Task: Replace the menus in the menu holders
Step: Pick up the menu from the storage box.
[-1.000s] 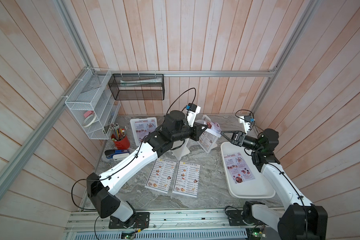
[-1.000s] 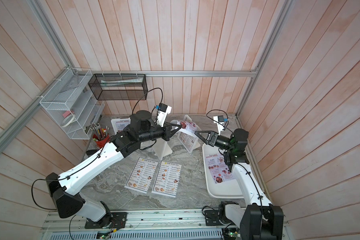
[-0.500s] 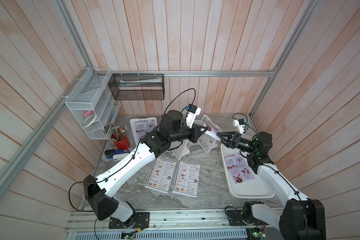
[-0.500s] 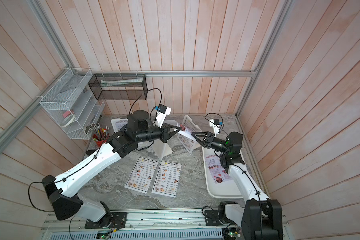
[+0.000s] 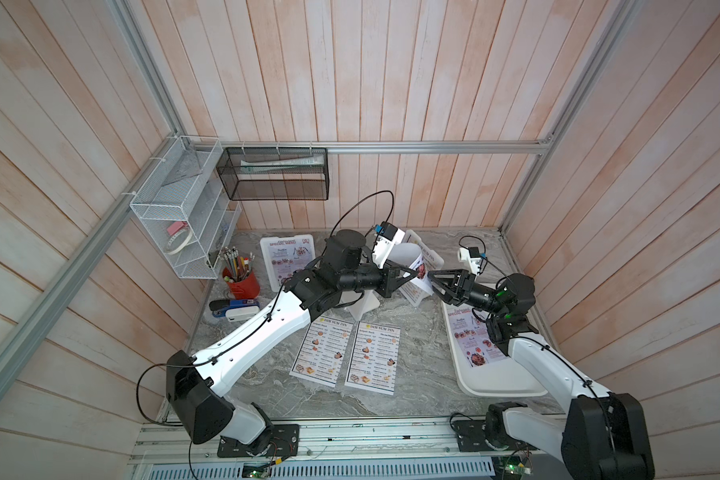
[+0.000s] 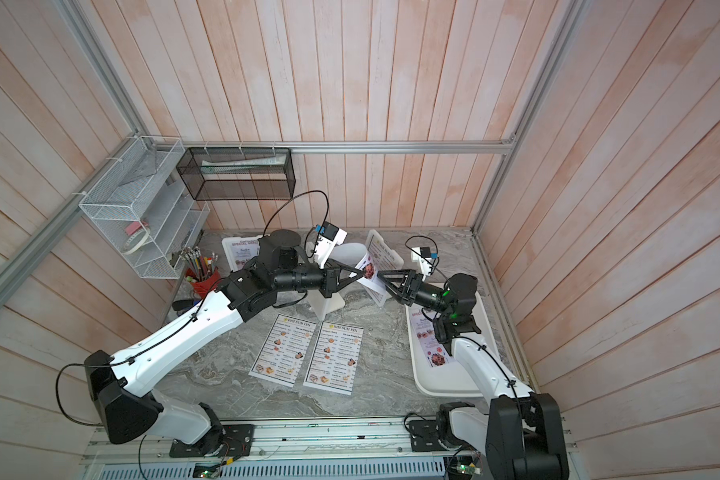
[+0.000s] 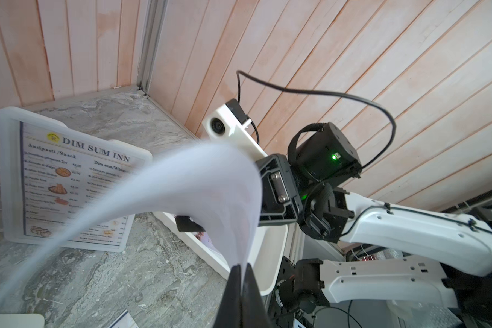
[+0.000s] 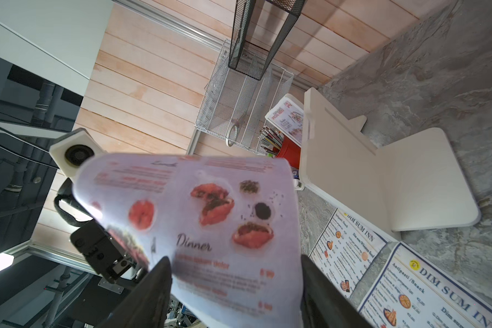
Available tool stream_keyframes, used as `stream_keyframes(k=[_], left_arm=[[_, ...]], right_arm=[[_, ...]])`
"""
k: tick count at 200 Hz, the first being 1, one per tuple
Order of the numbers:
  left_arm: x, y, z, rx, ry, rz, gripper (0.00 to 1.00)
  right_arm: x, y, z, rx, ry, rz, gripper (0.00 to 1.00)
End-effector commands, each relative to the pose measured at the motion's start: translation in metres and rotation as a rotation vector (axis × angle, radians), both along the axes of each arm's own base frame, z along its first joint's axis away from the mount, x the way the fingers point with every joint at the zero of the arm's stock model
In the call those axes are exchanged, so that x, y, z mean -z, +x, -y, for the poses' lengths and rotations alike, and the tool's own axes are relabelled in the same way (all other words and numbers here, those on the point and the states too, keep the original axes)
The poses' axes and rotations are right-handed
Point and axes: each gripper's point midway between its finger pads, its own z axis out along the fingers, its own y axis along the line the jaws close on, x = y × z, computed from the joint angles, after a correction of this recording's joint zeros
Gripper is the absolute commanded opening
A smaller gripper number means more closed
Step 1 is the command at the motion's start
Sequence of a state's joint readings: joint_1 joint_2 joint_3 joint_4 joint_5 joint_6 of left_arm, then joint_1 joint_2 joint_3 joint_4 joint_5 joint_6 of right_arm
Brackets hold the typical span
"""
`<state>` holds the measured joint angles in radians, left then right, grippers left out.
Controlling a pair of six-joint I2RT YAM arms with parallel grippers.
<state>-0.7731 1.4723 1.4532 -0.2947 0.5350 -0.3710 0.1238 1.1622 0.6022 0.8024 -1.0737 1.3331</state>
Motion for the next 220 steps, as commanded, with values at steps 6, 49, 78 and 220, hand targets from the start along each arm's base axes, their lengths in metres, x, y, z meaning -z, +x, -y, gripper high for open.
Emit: stream_keyframes(k=[6,49,78,220], left_arm=[[-0.019,-0.021,-0.004,0.08,-0.074,0.014,0.0],[-0.023,-0.029,-0.012,0.09,-0.107,-0.005,0.0],[-0.028,-0.037,-0.016,0.116,-0.135,-0.017,0.0],[0.005,-0.042,-0.044,0.017,-0.127,-0.118,0.0]], right_arm=[[-0.015,-0.002,-0.001,-0.015,0.061,0.028,0.7],[-0.017,-0.002,-0.001,-0.01,0.063,0.044,0.7],[-0.021,-0.005,0.0,-0.013,0.077,0.067,0.7],[-0.06,-0.012,0.014,0.015,0.157,0.192,0.7]])
